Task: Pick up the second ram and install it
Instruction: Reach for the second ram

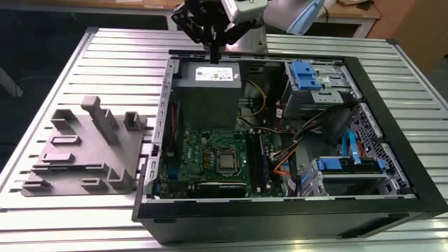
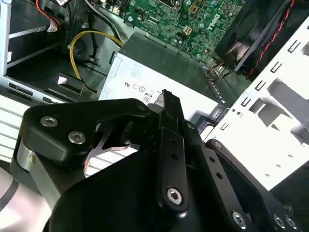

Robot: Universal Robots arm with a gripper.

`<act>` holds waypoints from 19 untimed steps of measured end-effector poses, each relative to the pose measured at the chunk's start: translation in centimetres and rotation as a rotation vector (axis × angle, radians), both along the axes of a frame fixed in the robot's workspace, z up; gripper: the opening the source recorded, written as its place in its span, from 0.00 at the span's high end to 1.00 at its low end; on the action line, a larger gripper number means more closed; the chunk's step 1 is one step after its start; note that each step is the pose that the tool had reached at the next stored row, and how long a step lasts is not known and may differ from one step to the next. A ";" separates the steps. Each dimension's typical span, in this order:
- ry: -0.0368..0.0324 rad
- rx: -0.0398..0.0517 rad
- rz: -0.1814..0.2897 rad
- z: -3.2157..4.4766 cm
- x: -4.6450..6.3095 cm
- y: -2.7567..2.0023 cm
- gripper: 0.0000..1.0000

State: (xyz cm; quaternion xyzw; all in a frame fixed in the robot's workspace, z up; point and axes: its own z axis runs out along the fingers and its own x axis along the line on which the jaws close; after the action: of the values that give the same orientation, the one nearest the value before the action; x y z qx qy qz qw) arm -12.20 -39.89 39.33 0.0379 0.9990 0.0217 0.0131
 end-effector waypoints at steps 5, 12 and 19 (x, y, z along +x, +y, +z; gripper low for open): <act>0.0000 0.0000 0.000 0.00 0.0 0.00 0.93; 0.0000 0.0000 0.000 0.00 0.0 0.00 0.93; 0.0000 0.0000 0.000 -0.02 -0.9 0.00 0.93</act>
State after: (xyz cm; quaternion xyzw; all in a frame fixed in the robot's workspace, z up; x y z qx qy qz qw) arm -13.09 -39.90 39.31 0.0378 0.9990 0.0217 0.0131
